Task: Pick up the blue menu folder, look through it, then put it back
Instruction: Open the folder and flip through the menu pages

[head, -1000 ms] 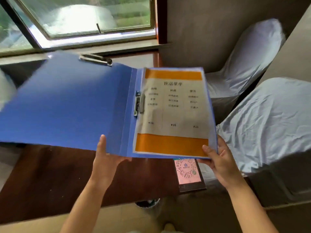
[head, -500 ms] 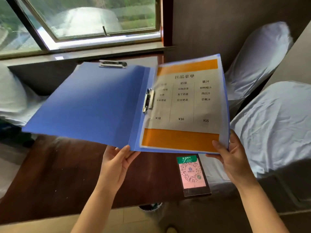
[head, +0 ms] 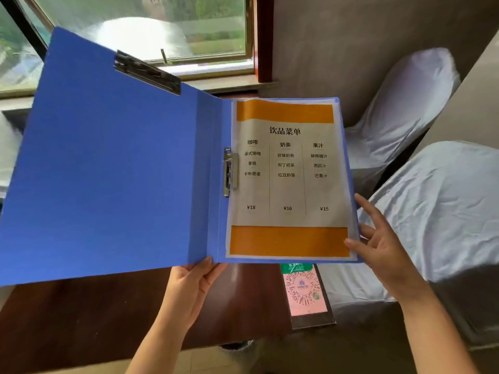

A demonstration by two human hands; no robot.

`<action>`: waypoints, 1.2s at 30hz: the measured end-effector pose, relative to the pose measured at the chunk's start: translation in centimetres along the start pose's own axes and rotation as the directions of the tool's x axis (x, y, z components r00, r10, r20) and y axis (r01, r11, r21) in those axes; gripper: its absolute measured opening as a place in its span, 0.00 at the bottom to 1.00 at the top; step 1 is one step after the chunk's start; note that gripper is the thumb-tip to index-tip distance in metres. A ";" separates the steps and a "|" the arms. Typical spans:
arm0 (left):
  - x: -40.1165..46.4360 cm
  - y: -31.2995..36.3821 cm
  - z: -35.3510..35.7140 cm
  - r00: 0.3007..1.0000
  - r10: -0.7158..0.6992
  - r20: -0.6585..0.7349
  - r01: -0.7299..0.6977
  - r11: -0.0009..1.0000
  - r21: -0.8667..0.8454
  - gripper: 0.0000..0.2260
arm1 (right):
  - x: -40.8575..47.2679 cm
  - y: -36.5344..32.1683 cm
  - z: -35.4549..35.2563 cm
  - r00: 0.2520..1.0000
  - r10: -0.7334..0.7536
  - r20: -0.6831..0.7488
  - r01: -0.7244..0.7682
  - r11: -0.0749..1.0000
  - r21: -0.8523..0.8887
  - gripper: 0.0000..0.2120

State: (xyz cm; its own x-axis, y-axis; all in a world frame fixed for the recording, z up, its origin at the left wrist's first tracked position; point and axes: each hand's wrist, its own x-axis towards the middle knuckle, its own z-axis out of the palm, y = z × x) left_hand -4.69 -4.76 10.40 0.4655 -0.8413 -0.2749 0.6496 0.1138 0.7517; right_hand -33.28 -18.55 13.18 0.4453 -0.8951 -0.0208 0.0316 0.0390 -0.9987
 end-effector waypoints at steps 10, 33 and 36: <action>-0.6 -1.0 0.9 0.990 -0.111 -0.093 0.100 0.988 -0.114 0.19 | 1.1 -1.1 0.6 0.968 -0.141 -0.210 0.092 0.969 -0.228 0.05; -1.7 -0.6 2.3 0.998 -0.033 0.056 0.033 0.999 -0.002 0.13 | 0.7 -4.7 18.9 0.905 -0.377 0.199 0.383 0.514 -0.768 0.22; -1.8 -0.4 2.4 0.996 -0.024 0.086 0.020 0.999 0.039 0.07 | 0.6 -3.8 19.7 0.910 -0.283 0.304 0.408 0.464 -0.786 0.21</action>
State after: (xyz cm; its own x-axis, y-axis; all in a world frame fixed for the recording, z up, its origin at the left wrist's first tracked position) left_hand -7.27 -4.56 12.05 0.3968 -0.8859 -0.2403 0.6351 0.0759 0.7687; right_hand -15.45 -10.52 17.91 0.6685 -0.6900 0.2774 -0.5075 -0.6959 -0.5080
